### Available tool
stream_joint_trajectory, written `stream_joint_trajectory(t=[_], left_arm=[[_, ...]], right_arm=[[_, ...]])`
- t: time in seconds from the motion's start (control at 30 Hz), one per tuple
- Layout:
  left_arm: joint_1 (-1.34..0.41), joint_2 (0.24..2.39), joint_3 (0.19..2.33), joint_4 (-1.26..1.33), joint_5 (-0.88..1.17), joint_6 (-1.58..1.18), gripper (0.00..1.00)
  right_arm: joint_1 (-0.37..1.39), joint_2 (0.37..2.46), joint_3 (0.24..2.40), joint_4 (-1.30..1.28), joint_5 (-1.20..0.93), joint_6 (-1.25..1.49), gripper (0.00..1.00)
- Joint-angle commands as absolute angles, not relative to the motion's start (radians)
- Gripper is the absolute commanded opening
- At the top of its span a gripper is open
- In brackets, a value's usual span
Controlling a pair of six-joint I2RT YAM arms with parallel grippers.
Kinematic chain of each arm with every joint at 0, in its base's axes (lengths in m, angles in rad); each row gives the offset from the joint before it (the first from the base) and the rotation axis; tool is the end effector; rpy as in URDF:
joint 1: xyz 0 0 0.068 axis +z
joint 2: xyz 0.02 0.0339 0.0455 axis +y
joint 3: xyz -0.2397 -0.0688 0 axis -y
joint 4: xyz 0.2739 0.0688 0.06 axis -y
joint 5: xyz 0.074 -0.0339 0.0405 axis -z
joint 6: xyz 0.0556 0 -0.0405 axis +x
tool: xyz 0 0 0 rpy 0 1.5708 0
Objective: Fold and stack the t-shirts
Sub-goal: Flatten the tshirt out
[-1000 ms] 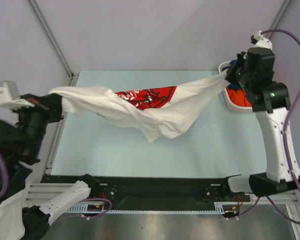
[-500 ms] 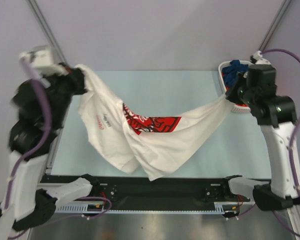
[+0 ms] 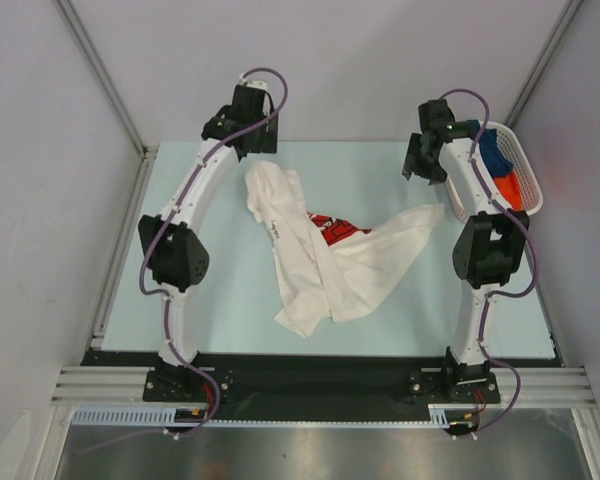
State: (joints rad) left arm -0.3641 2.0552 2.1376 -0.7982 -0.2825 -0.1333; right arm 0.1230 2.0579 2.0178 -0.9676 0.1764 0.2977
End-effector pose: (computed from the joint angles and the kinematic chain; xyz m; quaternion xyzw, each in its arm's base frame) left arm 0.4688 -0.1621 0.3244 0.0458 0.9017 0.0231 0.4294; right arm 0.4746 0.0488 0.2654 0.1079 0.9511 -0.0250 0.2883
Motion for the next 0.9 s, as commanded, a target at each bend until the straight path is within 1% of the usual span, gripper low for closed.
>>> stream_joint_trajectory(t=[0.0, 0.03, 0.07, 0.1, 0.13, 0.17, 0.2, 0.23, 0.27, 0.3, 0.33, 0.37, 0.4, 0.43, 0.47, 0.5, 0.53, 0.57, 0.6, 0.63, 0.7, 0.8, 0.87], left_arm=[[-0.334, 2.048, 2.39, -0.876, -0.373, -0.167, 0.82], [-0.336, 2.014, 2.288, -0.867, -0.374, -0.182, 0.86], [-0.337, 1.964, 2.214, -0.836, -0.371, -0.225, 0.86], [-0.339, 1.856, 2.124, -0.809, -0.361, -0.247, 0.86], [-0.345, 1.78, 1.92, -0.775, -0.303, -0.265, 0.86], [-0.351, 1.713, 1.813, -0.702, -0.273, -0.303, 0.84], [-0.357, 1.651, 1.713, -0.683, -0.237, -0.327, 0.83], [-0.373, 1.523, 1.533, -0.67, -0.174, -0.354, 0.8], [-0.385, 1.47, 1.447, -0.661, -0.135, -0.409, 0.77], [-0.403, 1.407, 1.368, -0.652, -0.106, -0.437, 0.73], [-0.426, 1.311, 1.227, -0.649, -0.086, -0.466, 0.67], [-0.48, 1.257, 1.163, -0.644, -0.037, -0.53, 0.66], [-0.512, 1.214, 1.1, -0.631, -0.022, -0.569, 0.63], [-0.579, 1.175, 0.992, -0.623, -0.011, -0.607, 0.63], [-0.609, 1.102, 0.936, -0.605, 0.029, -0.692, 0.63], [-0.636, 1.076, 0.884, -0.579, 0.053, -0.734, 0.63], [-0.673, 1.05, 0.774, -0.508, 0.078, -0.777, 0.65], [-0.684, 1.022, 0.723, -0.473, 0.139, -0.858, 0.66], [-0.69, 1.016, 0.675, -0.438, 0.167, -0.897, 0.67], [-0.699, 1.012, 0.605, -0.372, 0.185, -0.926, 0.67], [-0.718, 1.02, 0.572, -0.341, 0.169, -0.962, 0.68], [-0.729, 1.063, 0.555, -0.301, 0.164, -0.98, 0.71], [-0.736, 1.083, 0.563, -0.278, 0.158, -1.0, 0.71]], right_arm=[[0.156, 1.996, 2.168, -1.115, 0.228, 0.278, 0.63], [0.185, 1.971, 2.143, -1.13, 0.232, 0.291, 0.67], [0.211, 1.944, 2.05, -1.134, 0.223, 0.302, 0.68], [0.236, 1.855, 1.987, -1.114, 0.206, 0.304, 0.68], [0.306, 1.811, 1.92, -1.097, 0.192, 0.307, 0.68], [0.343, 1.755, 1.835, -1.065, 0.184, 0.316, 0.68], [0.38, 1.664, 1.693, -1.045, 0.163, 0.327, 0.67], [0.467, 1.61, 1.61, -1.02, 0.108, 0.339, 0.62], [0.51, 1.564, 1.538, -0.975, 0.101, 0.36, 0.6], [0.564, 1.47, 1.396, -0.947, 0.1, 0.382, 0.57], [0.606, 1.43, 1.331, -0.909, 0.071, 0.42, 0.52], [0.692, 1.396, 1.272, -0.841, 0.068, 0.44, 0.49], [0.727, 1.366, 1.168, -0.816, 0.074, 0.463, 0.4], [0.753, 1.338, 1.135, -0.799, 0.068, 0.522, 0.37], [0.796, 1.33, 1.099, -0.755, 0.051, 0.546, 0.36], [0.814, 1.327, 1.066, -0.727, 0.037, 0.569, 0.35], [0.843, 1.336, 1.018, -0.706, 0.038, 0.584, 0.37], [0.894, 1.348, 1.002, -0.662, 0.047, 0.597, 0.39], [0.917, 1.362, 0.994, -0.651, 0.058, 0.603, 0.43], [0.929, 1.405, 0.989, -0.64, 0.072, 0.609, 0.45], [0.96, 1.44, 0.977, -0.597, 0.081, 0.623, 0.49], [0.966, 1.508, 0.959, -0.551, 0.094, 0.624, 0.53], [0.968, 1.563, 0.972, -0.549, 0.1, 0.618, 0.53]])
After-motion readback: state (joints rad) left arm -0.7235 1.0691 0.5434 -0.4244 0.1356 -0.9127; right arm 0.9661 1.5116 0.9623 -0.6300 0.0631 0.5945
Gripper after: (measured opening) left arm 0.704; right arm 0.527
